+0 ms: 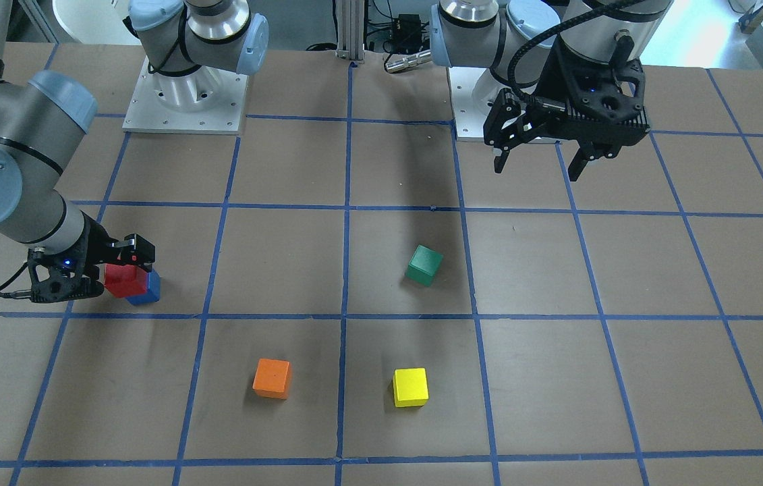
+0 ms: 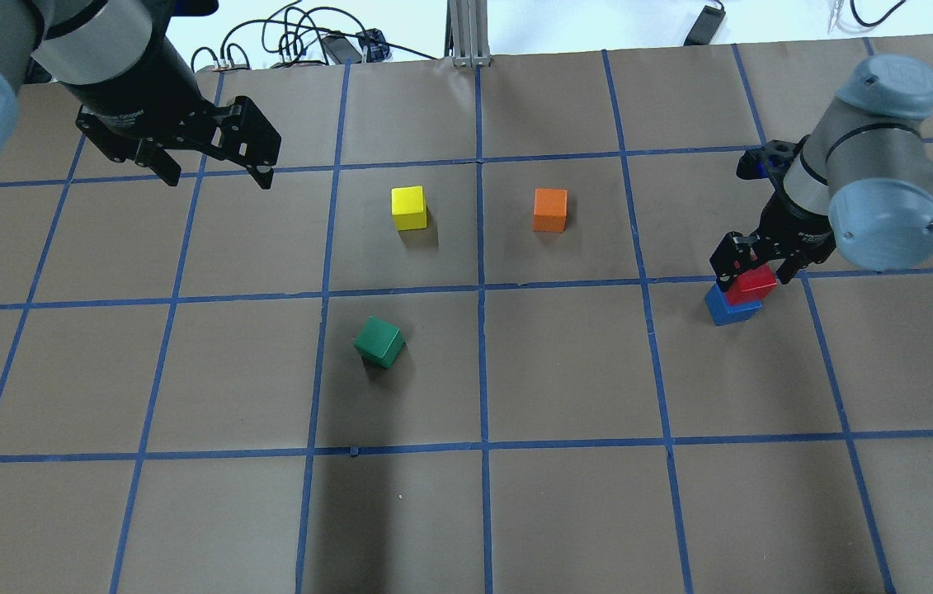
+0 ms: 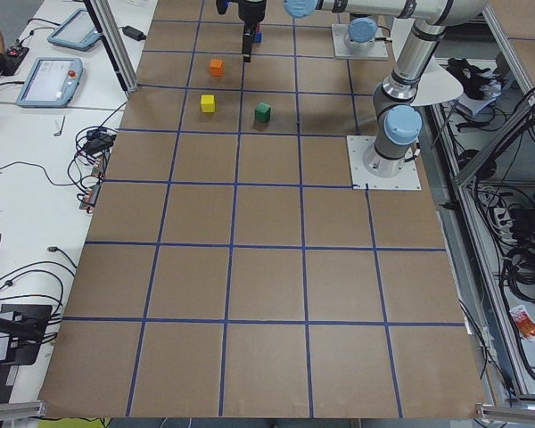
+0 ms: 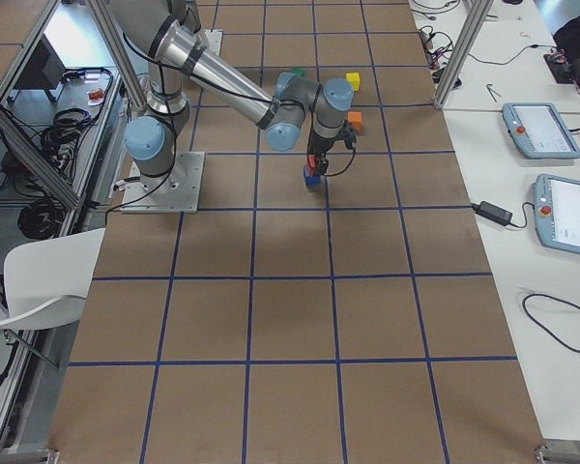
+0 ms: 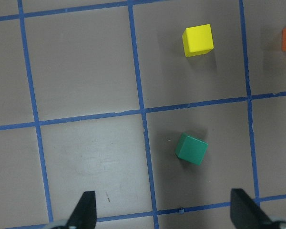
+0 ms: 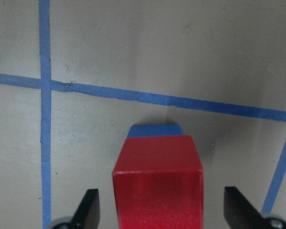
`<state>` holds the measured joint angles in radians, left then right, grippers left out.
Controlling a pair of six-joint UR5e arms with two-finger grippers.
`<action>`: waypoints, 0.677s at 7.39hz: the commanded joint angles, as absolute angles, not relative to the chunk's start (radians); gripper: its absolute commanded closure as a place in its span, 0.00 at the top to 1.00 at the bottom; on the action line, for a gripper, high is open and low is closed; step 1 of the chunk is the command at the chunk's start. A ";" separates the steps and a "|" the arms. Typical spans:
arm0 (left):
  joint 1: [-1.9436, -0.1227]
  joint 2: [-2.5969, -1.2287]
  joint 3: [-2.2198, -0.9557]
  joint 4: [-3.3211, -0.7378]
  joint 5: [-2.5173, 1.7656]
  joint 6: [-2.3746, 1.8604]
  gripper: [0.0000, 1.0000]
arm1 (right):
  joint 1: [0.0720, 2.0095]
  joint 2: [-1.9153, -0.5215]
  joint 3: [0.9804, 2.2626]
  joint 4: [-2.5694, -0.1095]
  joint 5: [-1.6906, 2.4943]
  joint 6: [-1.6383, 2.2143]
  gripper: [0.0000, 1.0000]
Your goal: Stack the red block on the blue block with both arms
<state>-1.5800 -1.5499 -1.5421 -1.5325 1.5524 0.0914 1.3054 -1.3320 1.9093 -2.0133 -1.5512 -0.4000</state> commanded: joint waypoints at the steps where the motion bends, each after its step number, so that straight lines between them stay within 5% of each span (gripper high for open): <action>1: -1.580 -1.549 -1.542 -1.532 1.552 0.092 1.00 | 1.305 -1.389 1.867 -1.955 -1.552 -0.397 1.00; 5: -1.580 -1.549 -1.542 -1.531 1.552 0.091 1.00 | 1.356 -1.465 1.624 -1.604 -1.545 -0.258 1.00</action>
<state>-1.5800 -1.5493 -1.5417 -1.5321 1.5524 0.0906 1.3219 -1.4545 1.7209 -1.7115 -1.5403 -0.3075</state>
